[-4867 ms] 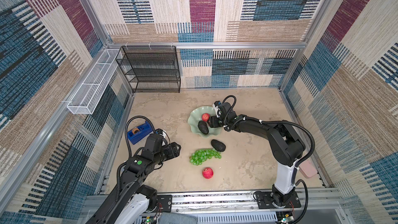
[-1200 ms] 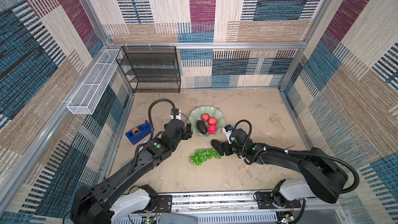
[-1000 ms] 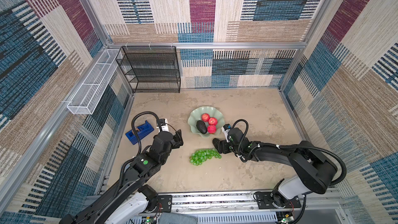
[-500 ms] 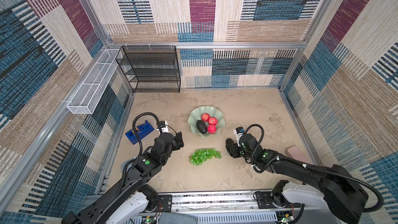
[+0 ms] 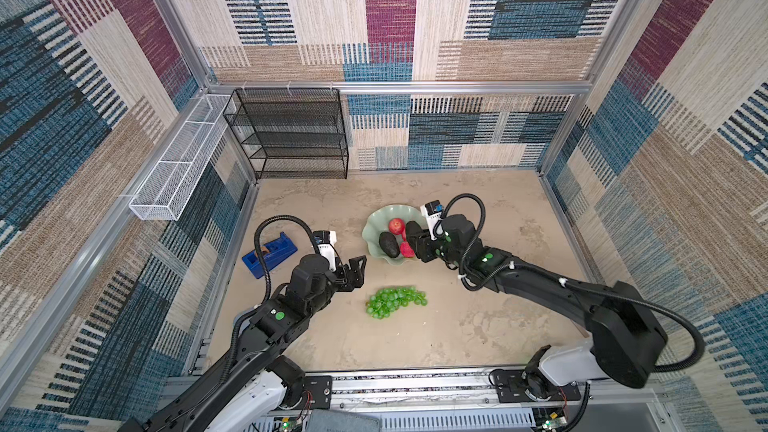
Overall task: Place and organize the fake fruits in the fruit bowl
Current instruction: 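Place the avocado in the bowl and release with the right gripper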
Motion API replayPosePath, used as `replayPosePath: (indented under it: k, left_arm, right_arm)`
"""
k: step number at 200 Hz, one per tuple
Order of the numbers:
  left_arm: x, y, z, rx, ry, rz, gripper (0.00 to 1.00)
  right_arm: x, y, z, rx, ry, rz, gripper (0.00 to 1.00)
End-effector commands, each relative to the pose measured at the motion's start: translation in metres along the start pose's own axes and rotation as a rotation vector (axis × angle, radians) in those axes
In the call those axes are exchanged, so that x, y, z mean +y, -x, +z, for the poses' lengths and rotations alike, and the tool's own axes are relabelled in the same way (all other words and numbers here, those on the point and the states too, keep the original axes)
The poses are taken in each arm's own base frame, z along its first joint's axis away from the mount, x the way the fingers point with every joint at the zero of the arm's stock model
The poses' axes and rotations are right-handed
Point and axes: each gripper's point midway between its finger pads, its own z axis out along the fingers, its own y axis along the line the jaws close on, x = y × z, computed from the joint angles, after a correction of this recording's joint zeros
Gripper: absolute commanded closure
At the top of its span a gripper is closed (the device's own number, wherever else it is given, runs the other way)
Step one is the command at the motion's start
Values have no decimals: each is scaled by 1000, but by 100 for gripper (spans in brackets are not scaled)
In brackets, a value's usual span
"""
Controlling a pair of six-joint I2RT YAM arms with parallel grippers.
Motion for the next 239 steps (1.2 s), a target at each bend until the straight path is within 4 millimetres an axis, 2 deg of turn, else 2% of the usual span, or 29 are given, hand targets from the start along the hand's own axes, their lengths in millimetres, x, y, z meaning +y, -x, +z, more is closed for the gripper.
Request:
replayPosePath:
  k: [1, 25, 66, 103, 127, 141, 156, 182, 199, 209, 223, 239]
  left_arm:
    - [-36, -21, -11, 100, -226, 80, 15]
    - [-45, -24, -20, 106, -290, 88, 15]
    - [-51, -15, -26, 69, -313, 106, 14]
    - [-47, -15, -23, 69, -287, 111, 14]
    - [-49, -10, -22, 53, -292, 124, 13]
    - [-57, -5, -23, 40, -327, 140, 13]
    - [-65, -1, -25, 35, -363, 159, 13]
    - [-73, -1, -29, 41, -404, 191, 13]
    - [-69, -8, -34, 79, -389, 198, 13]
    - [-65, -13, -37, 96, -381, 199, 13]
    - [-62, -17, -43, 92, -377, 195, 13]
    - [-65, -13, -49, 56, -396, 182, 12]
  right_arm:
    - [22, 2, 25, 19, 121, -70, 52]
    - [25, -11, 50, 70, 141, -89, 52]
    - [9, -32, 76, 138, 78, -127, 49]
    - [-3, -45, 77, 169, 27, -144, 32]
    - [-3, -32, 62, 127, 8, -149, 21]
    - [0, -24, 46, 90, 21, -147, 17]
    - [8, -26, 25, 65, 64, -152, 15]
    - [23, -51, -14, 38, 168, -188, 10]
    - [46, -71, -41, -6, 276, -272, 4]
    - [57, -77, -54, -45, 314, -317, 0]
    - [64, -80, -65, -91, 342, -367, 0]
    - [68, -84, -65, -102, 343, -445, 0]
